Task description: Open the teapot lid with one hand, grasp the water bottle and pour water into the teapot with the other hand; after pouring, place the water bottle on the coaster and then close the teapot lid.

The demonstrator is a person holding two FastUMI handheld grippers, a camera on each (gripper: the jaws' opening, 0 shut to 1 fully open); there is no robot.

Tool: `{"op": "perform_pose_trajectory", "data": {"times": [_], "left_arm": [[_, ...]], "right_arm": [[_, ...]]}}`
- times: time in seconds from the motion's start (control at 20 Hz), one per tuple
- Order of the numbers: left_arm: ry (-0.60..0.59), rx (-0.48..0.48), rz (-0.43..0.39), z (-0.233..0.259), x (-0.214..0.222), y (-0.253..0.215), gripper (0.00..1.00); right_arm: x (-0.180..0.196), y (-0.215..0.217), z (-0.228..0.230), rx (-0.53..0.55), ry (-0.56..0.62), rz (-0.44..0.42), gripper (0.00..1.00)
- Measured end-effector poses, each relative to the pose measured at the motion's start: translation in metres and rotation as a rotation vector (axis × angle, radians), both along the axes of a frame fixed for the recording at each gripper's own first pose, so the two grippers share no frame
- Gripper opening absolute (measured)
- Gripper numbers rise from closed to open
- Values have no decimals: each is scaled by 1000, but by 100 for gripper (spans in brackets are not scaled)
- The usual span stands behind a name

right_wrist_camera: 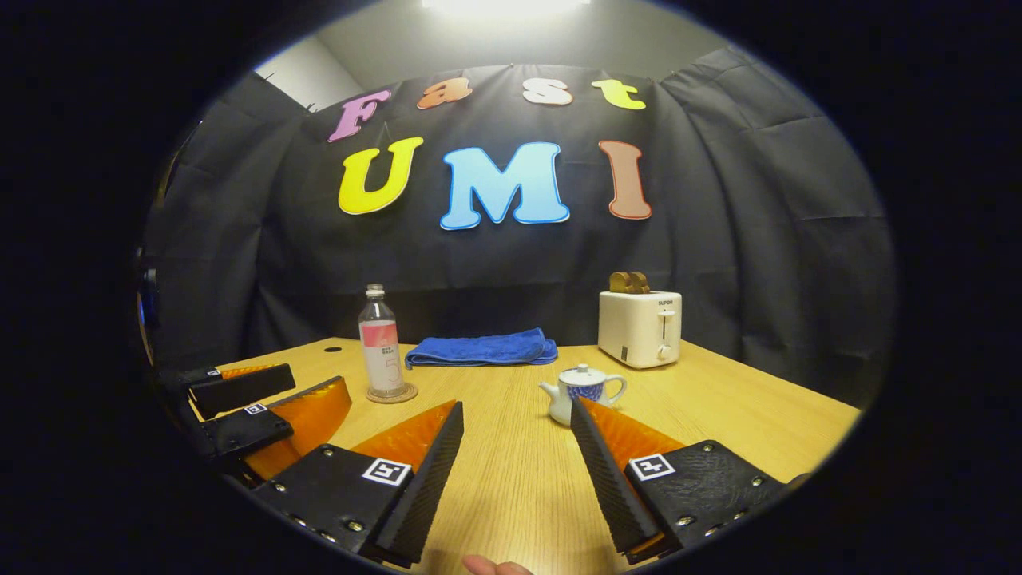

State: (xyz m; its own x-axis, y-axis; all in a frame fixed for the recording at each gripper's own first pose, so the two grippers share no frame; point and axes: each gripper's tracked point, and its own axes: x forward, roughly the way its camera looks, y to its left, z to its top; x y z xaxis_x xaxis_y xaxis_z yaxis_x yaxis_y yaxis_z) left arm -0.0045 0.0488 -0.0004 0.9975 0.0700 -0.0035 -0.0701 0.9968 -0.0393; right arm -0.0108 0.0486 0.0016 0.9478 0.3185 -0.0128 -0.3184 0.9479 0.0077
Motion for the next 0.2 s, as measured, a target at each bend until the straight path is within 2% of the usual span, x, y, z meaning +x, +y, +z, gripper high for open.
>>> {"op": "perform_pose_trajectory", "data": {"times": [0.2], "left_arm": [[-11,4,25,1,-1,0,100]], "right_arm": [[1,-5,-4,10,11,-21,84]]}}
